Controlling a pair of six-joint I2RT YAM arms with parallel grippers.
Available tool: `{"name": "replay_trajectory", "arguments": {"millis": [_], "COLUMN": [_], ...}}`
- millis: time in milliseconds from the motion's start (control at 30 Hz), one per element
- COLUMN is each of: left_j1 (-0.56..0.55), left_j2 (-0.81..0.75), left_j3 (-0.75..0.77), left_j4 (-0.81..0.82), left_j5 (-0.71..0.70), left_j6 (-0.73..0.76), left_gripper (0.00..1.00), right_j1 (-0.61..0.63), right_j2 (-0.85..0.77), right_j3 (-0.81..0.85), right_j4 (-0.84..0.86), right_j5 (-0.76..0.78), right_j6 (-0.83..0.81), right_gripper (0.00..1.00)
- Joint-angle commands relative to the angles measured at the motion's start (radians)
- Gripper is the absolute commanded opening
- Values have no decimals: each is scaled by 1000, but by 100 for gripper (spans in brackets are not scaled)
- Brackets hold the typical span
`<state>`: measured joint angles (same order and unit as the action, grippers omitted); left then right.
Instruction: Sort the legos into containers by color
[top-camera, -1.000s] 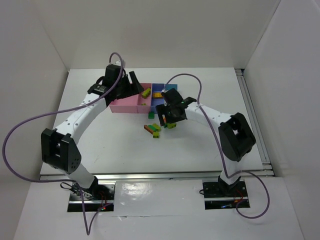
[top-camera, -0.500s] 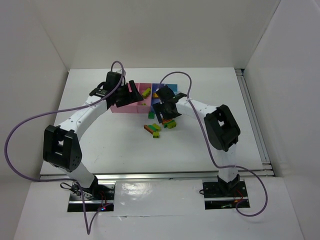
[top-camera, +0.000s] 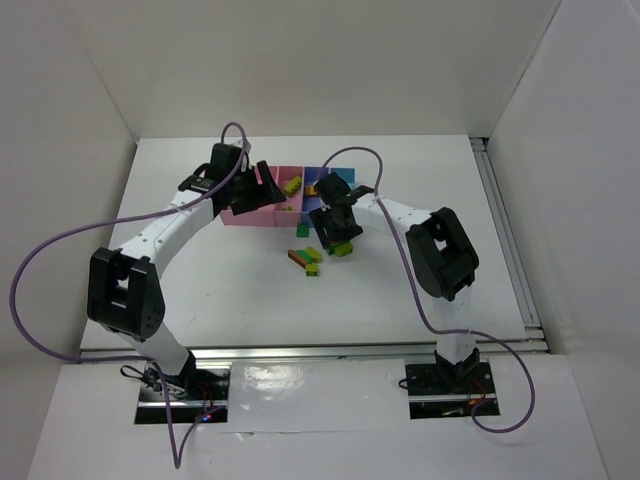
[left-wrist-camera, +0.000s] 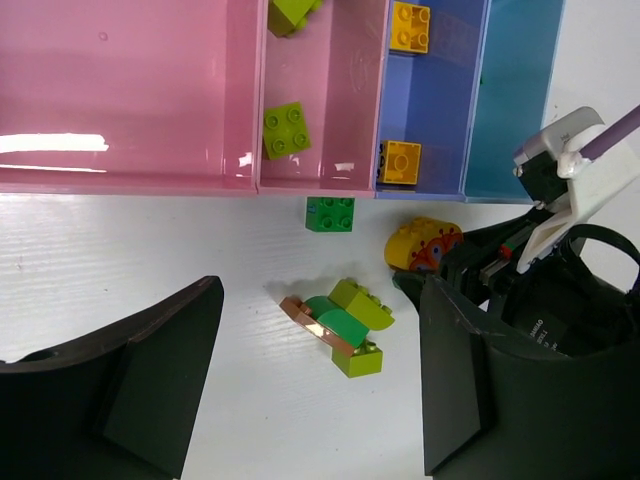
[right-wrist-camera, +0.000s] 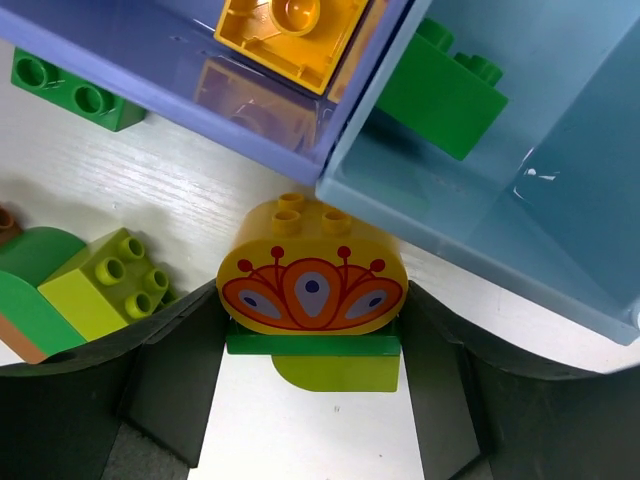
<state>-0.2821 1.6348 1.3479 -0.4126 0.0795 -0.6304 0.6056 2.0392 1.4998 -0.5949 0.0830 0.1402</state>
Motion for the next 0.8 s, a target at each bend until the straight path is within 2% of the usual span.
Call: {"name": "replay_trajectory", "arguments": {"millis": [0,67,167,233,300,400,533,667,767], "left_j1": [3,-9,-35,-55,-66,-130,-235,-339,-429], "left_j2": [-6,-20,-20,-55,-123,-209,-260,-299,-357], "left_j3": [0,-27,-27,-112,-192,-335,-472,-550,-576], "left_j4": [31,40,-27,-17,71,173,377,483,498], "left_j5": [45,69,80,115,198,230,161,50,-114], "left_j6": [14,24,24,9,-44,-147,-258,-324,-356], "left_gripper": [81,81,87,91,94,94,95,100,100], "right_j1": [-6,-6,-6,-6,-6,-17,-17,-7,-7], "right_j2": [-31,-66,-118,-169,-207,-295,-373,-451,-475], "right_j3": [7,-3,-13,-24,-59,-128,-171,-237,-259], "right_j4": [20,20,20,29,52,125,173,268,293], "right_j5": [-3,-3,-3,-14,-43,-121,-160,-209,-227], "right_j6": [12,25,54,76,131,238,376,482,506], "right_gripper": [54,50,47,44,44,44,44,44,45]}}
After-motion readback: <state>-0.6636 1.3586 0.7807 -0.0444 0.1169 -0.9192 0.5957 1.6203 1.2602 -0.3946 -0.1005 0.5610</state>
